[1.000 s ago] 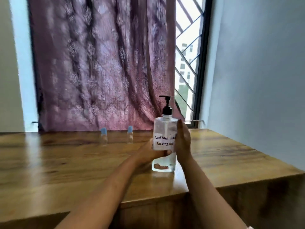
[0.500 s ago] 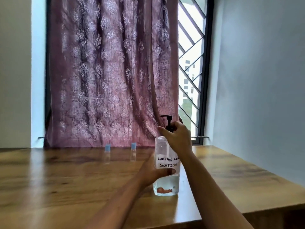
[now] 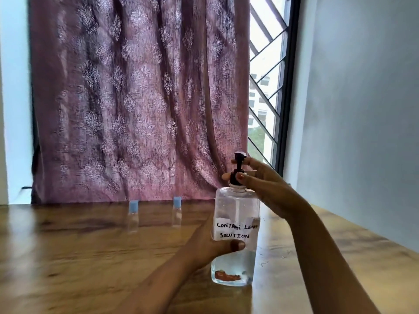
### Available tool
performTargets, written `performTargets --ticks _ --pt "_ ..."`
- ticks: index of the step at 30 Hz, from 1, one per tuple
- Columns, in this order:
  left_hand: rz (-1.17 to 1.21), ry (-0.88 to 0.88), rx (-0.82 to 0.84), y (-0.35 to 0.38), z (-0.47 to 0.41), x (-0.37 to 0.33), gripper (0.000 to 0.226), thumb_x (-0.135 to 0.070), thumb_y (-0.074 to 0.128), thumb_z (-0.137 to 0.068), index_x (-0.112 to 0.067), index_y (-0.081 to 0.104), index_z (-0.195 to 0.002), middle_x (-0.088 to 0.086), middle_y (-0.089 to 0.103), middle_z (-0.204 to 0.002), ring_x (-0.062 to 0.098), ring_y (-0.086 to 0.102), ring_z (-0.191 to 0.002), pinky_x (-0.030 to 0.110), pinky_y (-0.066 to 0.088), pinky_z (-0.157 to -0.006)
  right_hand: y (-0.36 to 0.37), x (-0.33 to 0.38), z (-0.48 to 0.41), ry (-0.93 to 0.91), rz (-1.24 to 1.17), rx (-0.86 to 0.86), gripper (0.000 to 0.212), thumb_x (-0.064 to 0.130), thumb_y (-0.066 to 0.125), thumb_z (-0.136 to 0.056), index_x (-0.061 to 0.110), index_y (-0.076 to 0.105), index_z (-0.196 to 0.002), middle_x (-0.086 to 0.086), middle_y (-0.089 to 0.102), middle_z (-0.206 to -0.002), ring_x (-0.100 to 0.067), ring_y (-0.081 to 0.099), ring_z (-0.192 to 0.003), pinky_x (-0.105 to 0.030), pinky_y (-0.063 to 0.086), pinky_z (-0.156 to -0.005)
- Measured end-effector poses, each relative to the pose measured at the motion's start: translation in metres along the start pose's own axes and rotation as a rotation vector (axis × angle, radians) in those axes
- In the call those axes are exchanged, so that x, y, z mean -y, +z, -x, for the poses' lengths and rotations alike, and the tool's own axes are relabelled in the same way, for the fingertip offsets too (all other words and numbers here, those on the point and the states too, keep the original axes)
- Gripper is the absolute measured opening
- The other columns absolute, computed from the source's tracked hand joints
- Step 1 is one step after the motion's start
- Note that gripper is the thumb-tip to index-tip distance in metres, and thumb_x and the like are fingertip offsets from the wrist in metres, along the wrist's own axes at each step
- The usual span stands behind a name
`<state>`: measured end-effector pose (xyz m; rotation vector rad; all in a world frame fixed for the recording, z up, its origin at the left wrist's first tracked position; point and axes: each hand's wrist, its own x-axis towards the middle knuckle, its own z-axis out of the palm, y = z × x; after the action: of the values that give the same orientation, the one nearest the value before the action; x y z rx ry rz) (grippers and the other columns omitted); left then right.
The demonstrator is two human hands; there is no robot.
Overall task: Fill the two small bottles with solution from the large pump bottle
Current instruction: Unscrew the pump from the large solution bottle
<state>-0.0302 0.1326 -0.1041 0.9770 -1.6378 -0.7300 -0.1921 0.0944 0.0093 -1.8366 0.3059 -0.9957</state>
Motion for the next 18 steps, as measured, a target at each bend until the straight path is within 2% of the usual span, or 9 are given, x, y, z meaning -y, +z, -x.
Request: performTargets --ticks 3,6,9,11,13,16,18 --pt "0.028 -0.006 -0.025 0.001 0.0 0.002 0.065 -0.037 0.08 -0.058 -0.024 0.053 -0.116 -0.002 0.072 -0.106 0.012 0.069 -0.098 0.025 0.054 -0.078 -0.005 -0.003 -0.004 0.0 -0.1 0.009 0.048 0.016 0.064 -0.08 0.004 0.047 -0.124 -0.013 0.067 -0.116 -0.023 0.064 -0.104 -0.029 0.054 -0.084" --pt "0.044 0.005 -0.042 0.003 0.002 0.001 0.065 -0.036 0.081 -0.057 -0.023 0.052 -0.114 -0.003 0.073 -0.103 0.012 0.069 -0.096 0.023 0.053 -0.075 -0.003 -0.01 -0.001 -0.071 -0.006 -0.105 0.036 0.02 0.068 -0.077 0.009 0.057 -0.109 -0.006 0.068 -0.104 -0.017 0.063 -0.098 -0.026 0.052 -0.084" --pt "0.05 0.019 -0.061 0.005 0.004 0.002 0.065 -0.036 0.082 -0.055 -0.024 0.052 -0.112 -0.001 0.073 -0.102 0.014 0.069 -0.095 0.025 0.054 -0.075 0.007 -0.007 0.001 -0.122 0.27 -0.261 0.04 0.038 0.075 -0.065 0.015 0.063 -0.095 -0.011 0.068 -0.094 -0.02 0.064 -0.086 -0.035 0.054 -0.08" --pt "0.05 0.02 -0.078 0.005 0.005 0.003 0.066 -0.037 0.082 -0.055 -0.026 0.052 -0.112 -0.002 0.073 -0.103 0.013 0.069 -0.095 0.025 0.054 -0.076 0.014 -0.006 0.0 -0.155 0.496 -0.393 0.045 0.047 0.08 -0.059 0.017 0.066 -0.089 -0.005 0.07 -0.088 -0.021 0.066 -0.081 -0.034 0.054 -0.076" --pt "0.055 0.021 -0.087 0.007 0.005 0.004 0.07 -0.038 0.082 -0.055 -0.024 0.051 -0.116 -0.003 0.072 -0.105 0.012 0.069 -0.096 0.024 0.054 -0.076 0.019 -0.005 0.0 -0.176 0.539 -0.44 0.038 0.041 0.082 -0.062 0.018 0.069 -0.088 0.0 0.072 -0.084 -0.017 0.068 -0.08 -0.031 0.053 -0.076" --pt "0.051 0.021 -0.108 0.008 0.005 0.004 0.071 -0.04 0.084 -0.054 -0.026 0.051 -0.115 -0.003 0.072 -0.105 0.013 0.069 -0.098 0.028 0.054 -0.078 0.016 0.0 0.005 -0.152 0.391 -0.347 0.022 0.02 0.077 -0.073 0.018 0.071 -0.094 -0.001 0.074 -0.091 -0.014 0.07 -0.086 -0.031 0.055 -0.084" --pt "0.054 0.013 -0.125 0.009 0.006 0.005 0.069 -0.039 0.084 -0.054 -0.028 0.051 -0.113 -0.004 0.072 -0.103 0.014 0.069 -0.098 0.03 0.054 -0.079 0.013 0.003 0.01 -0.124 0.265 -0.267 0.02 0.01 0.069 -0.079 0.015 0.069 -0.099 -0.002 0.074 -0.094 -0.014 0.07 -0.09 -0.026 0.055 -0.083"
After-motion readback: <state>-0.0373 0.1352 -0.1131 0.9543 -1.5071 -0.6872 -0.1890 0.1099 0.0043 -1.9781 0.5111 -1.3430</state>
